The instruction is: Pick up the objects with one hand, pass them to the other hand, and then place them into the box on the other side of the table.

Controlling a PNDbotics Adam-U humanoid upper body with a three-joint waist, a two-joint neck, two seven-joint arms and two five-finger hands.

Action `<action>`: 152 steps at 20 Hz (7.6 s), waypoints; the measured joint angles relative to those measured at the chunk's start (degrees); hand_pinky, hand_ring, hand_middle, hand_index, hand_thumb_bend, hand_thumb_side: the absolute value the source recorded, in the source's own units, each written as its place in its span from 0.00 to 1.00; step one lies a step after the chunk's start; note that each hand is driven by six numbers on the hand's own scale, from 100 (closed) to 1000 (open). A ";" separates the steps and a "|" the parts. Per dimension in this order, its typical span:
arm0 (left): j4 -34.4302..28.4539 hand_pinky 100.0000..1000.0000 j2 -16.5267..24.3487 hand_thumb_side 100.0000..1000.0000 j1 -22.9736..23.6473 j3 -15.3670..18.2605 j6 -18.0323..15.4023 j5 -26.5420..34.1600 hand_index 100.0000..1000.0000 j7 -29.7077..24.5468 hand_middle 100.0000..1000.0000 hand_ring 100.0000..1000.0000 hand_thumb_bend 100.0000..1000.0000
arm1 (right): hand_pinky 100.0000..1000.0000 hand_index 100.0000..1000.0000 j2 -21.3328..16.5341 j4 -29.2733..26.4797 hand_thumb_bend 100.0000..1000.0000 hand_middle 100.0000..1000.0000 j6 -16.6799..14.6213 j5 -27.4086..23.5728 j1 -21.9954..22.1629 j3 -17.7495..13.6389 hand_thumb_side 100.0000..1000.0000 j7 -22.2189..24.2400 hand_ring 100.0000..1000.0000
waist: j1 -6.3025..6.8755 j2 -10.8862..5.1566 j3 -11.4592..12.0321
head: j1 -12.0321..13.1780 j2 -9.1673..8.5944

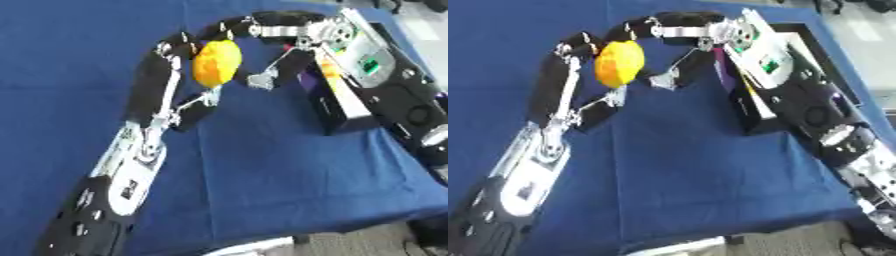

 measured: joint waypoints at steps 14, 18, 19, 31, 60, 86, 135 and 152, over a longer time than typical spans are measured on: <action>0.01 0.70 0.01 0.00 0.32 0.01 -0.15 -0.20 0.52 0.19 0.53 0.51 0.00 | 0.96 1.00 0.01 0.05 0.05 1.00 -0.26 0.40 0.08 -0.16 0.23 -0.26 1.00 | 0.00 0.00 0.03 | -0.03 0.00; 0.06 0.70 0.01 0.00 0.32 0.02 -0.15 -0.24 0.52 0.29 0.53 0.51 0.00 | 0.96 1.00 0.01 -0.03 0.03 0.99 -0.21 -0.10 0.11 -0.13 0.20 -0.20 1.00 | 0.00 0.00 -0.10 | -0.03 0.00; 0.24 0.70 0.01 0.00 0.32 0.05 -0.12 -0.27 0.52 0.32 0.53 0.51 0.00 | 0.96 1.00 0.01 -0.13 0.03 0.98 -0.14 -0.35 0.12 -0.10 0.20 -0.14 1.00 | 0.00 0.00 -0.13 | -0.03 0.00; 0.64 0.70 0.01 0.01 0.32 0.36 -0.39 -0.45 0.53 0.90 0.53 0.51 0.00 | 0.95 1.00 0.01 -1.75 0.00 0.95 1.03 -2.08 0.28 0.11 0.17 1.04 1.00 | 0.00 0.18 -0.33 | -0.03 0.00; -0.30 0.70 -0.08 0.02 0.32 -0.01 -1.46 -0.19 0.53 0.54 0.53 0.51 0.00 | 0.90 1.00 0.09 -1.80 0.00 0.76 4.19 -8.32 0.22 0.24 0.00 4.04 1.00 | 0.00 0.54 -0.71 | -0.03 0.00; -0.36 0.69 -0.44 0.28 0.41 0.33 0.58 -0.70 0.67 4.82 0.52 0.51 0.33 | 0.70 0.69 0.50 -1.71 0.00 0.51 8.33 -10.65 0.05 -0.01 0.18 0.87 1.00 | 0.00 0.74 -1.03 | -0.03 0.00; -0.74 0.73 4.82 0.42 3.97 1.37 5.30 -7.18 0.78 6.16 0.61 0.59 0.63 | 0.67 0.64 -5.83 1.79 0.00 0.48 16.03 -21.19 10.57 -12.24 0.08 -22.38 1.00 | 3.74 -2.30 -4.99 | -0.60 0.02; 0.32 0.73 5.98 0.43 4.93 1.93 5.95 -7.25 0.79 6.66 0.61 0.59 0.63 | 0.68 0.67 -6.22 11.14 0.00 0.50 12.58 -13.77 17.49 -18.26 0.09 -31.44 1.00 | 4.42 -2.87 -6.15 | -1.10 0.02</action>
